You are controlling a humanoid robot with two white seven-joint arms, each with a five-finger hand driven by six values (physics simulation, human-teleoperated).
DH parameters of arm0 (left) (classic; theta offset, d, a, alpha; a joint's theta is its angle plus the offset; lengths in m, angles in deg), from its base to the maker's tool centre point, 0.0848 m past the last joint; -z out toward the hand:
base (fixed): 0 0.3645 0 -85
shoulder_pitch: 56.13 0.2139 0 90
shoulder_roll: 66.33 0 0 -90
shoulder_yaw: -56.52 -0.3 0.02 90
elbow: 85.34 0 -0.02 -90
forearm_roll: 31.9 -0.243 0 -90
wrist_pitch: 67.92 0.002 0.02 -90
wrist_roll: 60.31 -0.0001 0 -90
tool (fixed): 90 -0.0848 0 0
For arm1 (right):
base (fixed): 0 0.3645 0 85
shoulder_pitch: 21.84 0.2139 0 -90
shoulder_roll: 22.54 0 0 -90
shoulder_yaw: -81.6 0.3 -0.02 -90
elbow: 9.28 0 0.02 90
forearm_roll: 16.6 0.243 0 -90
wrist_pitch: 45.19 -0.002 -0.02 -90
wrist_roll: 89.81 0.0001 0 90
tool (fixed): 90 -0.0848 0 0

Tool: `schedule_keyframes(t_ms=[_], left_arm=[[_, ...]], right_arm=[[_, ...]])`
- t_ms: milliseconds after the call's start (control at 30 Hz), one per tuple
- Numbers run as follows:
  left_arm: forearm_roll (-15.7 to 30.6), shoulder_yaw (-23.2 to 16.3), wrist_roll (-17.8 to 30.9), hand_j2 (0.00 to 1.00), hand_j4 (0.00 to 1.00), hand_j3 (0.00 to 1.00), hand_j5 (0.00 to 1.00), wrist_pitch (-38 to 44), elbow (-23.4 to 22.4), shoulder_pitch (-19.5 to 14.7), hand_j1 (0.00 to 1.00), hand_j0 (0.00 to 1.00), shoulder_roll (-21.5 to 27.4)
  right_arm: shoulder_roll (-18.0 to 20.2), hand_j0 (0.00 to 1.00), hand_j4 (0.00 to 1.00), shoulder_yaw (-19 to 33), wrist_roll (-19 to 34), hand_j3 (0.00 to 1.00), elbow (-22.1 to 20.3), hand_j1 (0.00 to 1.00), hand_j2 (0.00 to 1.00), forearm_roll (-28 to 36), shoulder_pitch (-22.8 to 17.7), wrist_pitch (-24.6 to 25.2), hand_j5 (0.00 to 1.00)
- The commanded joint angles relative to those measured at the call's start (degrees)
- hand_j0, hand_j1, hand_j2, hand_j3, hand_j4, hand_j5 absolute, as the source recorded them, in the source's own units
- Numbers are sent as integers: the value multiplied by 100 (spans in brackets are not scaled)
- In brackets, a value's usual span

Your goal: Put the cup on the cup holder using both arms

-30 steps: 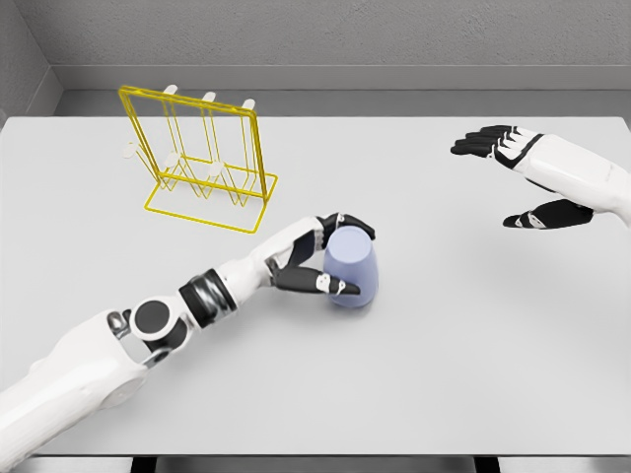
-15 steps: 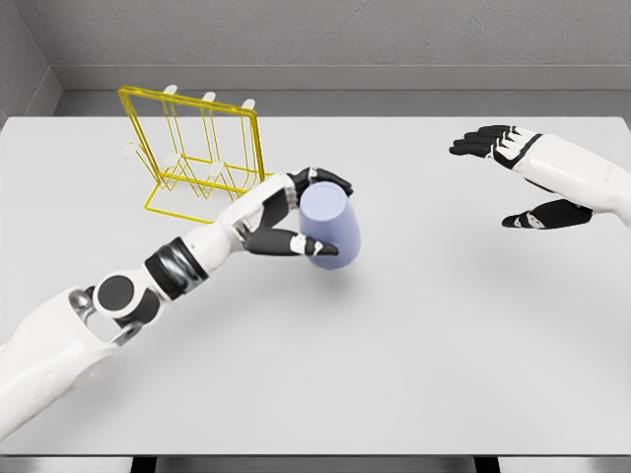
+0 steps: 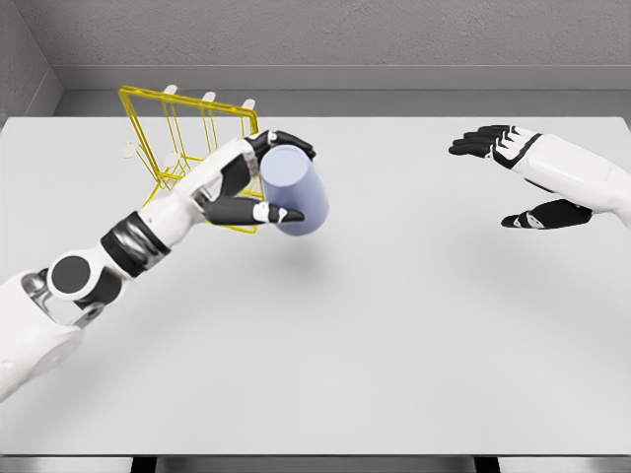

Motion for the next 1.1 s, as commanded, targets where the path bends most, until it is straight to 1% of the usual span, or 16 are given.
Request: schedule_keyframes(t_ms=[0,133,267,700,900,1067], left_arm=[[25,64,-1,60,60,60,60,0,6,0,60,60,26],[25,116,-1,60,60,60,60,0,6,-9,60,60,35],[113,160,-1,60,60,60,60,0,-11,-88,60,60,167],[209,380,-1,61,61,61,61,-9,-81,-88,61,61,334],[236,521,-1,61,61,61,61,-53,-284,-88,61,61,342],[288,521,-1,61,61,61,61,-53,-398,-105,61,61,342]], right_arm=[[5,100,100,1,-3,100,0,100,100,42,0,16,100],[5,100,100,1,-3,100,0,100,100,42,0,16,100],[5,100,100,1,-3,100,0,100,100,42,0,16,100],[5,100,100,1,-3,100,-17,100,100,42,-9,16,100],[5,100,100,1,-3,100,-44,100,100,51,-9,16,100],[-47,100,100,1,-3,100,-44,100,100,51,0,16,100]])
